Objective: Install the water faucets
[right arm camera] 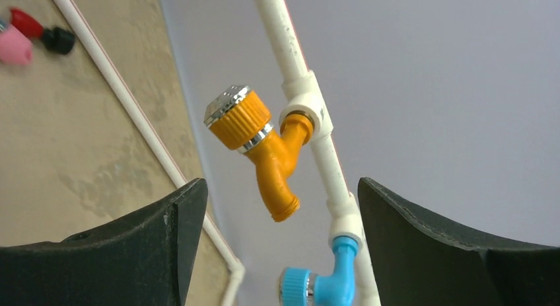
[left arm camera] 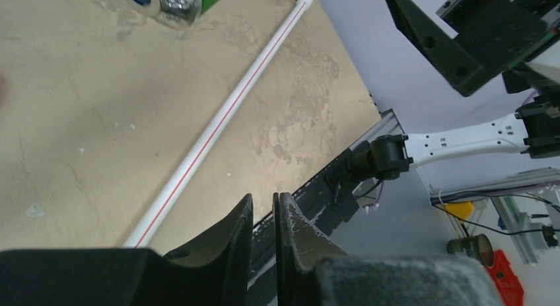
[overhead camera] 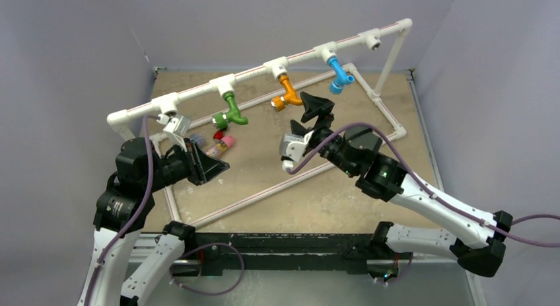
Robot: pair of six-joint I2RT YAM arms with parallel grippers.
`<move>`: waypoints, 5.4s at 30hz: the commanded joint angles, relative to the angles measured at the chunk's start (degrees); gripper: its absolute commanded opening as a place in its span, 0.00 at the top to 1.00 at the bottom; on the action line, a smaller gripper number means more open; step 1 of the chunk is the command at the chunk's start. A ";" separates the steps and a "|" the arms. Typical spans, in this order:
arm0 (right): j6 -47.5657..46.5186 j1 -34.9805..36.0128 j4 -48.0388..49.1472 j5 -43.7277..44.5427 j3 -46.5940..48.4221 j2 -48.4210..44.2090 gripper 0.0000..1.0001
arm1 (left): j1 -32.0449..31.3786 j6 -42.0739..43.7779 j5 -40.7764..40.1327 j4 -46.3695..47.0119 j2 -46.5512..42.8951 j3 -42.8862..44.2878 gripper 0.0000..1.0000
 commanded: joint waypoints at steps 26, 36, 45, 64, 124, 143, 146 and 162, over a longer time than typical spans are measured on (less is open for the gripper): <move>-26.18 3.47 45.35 23.33 -7.67 16.94 0.69 | -0.14 -3.38 2.74 -4.00 -0.76 -1.79 0.84; 14.65 3.49 40.85 26.85 -3.85 16.33 1.00 | -0.14 -2.99 1.99 -4.23 -0.59 -1.27 0.85; 79.46 -7.11 26.27 13.75 3.06 11.91 1.00 | -0.14 -2.83 1.99 -4.15 -0.55 -1.09 0.84; 143.41 -14.97 38.14 -1.70 -10.24 11.48 0.65 | -0.14 -3.16 2.78 -4.77 -1.32 -1.00 0.84; -30.39 -2.66 38.24 13.91 -7.90 13.95 0.25 | -0.84 -2.08 2.17 -4.65 -1.15 -0.54 0.84; 12.68 -2.51 39.98 23.72 -3.91 17.95 1.00 | -1.72 -1.11 0.93 -4.12 -0.25 -0.10 0.84; 36.89 -2.63 35.24 20.94 -3.45 16.20 1.00 | -1.72 -1.28 1.02 -3.97 -0.30 -0.50 0.84; 131.11 -17.18 39.58 -4.83 -9.72 14.26 1.00 | -1.72 -1.96 1.32 -4.50 -0.88 -1.22 0.84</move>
